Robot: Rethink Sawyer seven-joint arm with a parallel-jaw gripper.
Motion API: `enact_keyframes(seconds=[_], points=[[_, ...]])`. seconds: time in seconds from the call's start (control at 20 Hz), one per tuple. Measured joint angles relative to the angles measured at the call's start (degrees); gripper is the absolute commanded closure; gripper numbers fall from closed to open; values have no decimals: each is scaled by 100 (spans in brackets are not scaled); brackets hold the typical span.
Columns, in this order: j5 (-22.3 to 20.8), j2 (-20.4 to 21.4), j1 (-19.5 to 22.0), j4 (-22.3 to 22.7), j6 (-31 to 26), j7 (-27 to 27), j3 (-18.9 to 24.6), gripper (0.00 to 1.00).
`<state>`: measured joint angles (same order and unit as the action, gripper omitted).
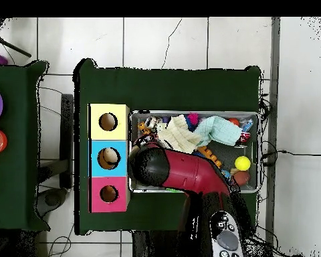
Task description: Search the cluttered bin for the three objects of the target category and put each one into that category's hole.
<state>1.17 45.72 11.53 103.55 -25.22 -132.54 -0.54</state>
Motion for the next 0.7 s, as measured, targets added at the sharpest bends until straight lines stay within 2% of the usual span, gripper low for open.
enact_keyframes(seconds=[0.4, 0.7], points=[[21, 55, 74, 17, 104, 0, 12, 100], [44, -158, 28, 94, 549, 0, 21, 100]])
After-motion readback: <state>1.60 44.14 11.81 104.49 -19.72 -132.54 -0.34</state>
